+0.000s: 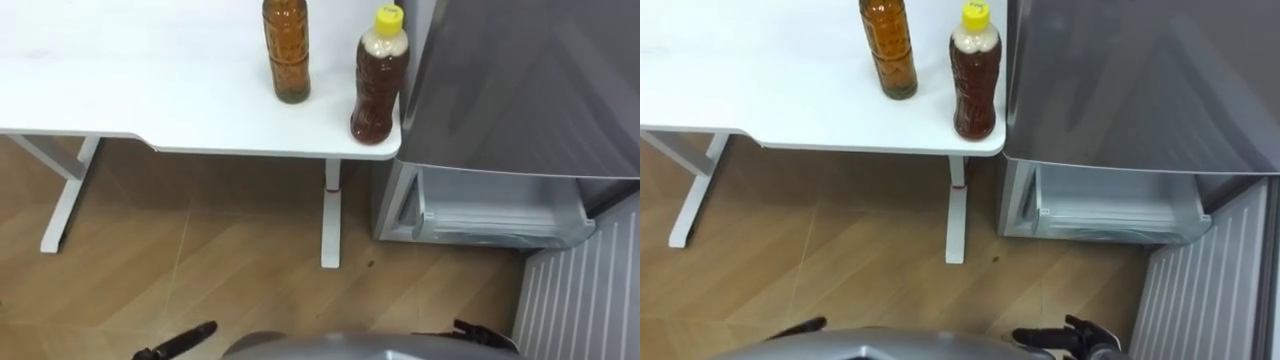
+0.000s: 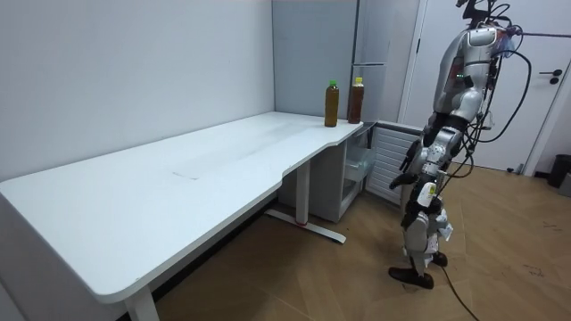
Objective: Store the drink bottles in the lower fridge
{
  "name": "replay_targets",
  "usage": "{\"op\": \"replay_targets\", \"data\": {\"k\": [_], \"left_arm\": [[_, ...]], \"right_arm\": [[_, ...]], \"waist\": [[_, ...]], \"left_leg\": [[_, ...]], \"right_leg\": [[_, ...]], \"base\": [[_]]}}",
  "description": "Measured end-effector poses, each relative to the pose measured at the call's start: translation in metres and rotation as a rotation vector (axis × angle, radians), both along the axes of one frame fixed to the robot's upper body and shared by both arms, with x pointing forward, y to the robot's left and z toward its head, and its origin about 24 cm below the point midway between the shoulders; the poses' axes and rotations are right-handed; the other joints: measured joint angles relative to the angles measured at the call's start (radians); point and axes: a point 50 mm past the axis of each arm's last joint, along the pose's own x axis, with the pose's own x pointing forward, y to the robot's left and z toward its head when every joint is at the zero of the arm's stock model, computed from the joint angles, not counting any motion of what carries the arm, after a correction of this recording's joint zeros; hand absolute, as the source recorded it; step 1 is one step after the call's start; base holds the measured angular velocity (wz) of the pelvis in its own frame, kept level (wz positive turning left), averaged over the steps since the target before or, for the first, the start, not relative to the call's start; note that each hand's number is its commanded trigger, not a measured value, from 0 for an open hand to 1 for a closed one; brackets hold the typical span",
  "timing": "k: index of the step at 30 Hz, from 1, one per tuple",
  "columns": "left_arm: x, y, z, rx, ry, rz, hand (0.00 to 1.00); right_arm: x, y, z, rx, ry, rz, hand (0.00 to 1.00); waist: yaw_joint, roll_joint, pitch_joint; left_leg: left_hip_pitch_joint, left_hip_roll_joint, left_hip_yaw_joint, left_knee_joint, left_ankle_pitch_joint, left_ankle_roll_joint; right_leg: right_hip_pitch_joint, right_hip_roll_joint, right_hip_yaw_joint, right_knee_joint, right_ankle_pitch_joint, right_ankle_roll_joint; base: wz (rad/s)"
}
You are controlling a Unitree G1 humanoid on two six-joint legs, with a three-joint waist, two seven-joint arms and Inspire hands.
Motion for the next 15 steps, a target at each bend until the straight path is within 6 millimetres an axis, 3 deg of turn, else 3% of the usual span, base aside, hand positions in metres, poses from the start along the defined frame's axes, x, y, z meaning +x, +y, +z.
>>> {"op": "replay_targets", "data": {"k": [5,11,15], "left_arm": [[0.033,0.021,0.017,0.029,-0.215,0.375,0.0],[0.057,0.031,0.034,0.078,-0.286,0.488,0.0],[0.076,0.039,0.054,0.176,-0.337,0.463,0.0]], "right_arm": [[-0.004,-0.003,0.001,-0.026,0.007,0.013,0.0],[0.002,-0.006,0.002,-0.092,-0.007,0.069,0.0],[0.003,-0.012,0.004,-0.118,-0.008,0.085,0.0]], "waist": [[0.022,-0.006,0.0019],[0.023,-0.008,0.0015],[0.023,-0.001,-0.0005]], "left_leg": [[0.009,-0.003,0.002,-0.01,0.003,0.003],[0.013,-0.002,0.001,-0.015,0.002,0.004],[0.014,-0.003,0.0,-0.016,0.002,0.004]], "right_leg": [[-0.006,-0.003,0.015,0.007,-0.001,0.002],[-0.01,-0.003,0.012,0.016,0.0,0.003],[-0.009,-0.004,0.009,0.018,0.001,0.005]], "base": [[-0.06],[0.0],[0.0]]}}
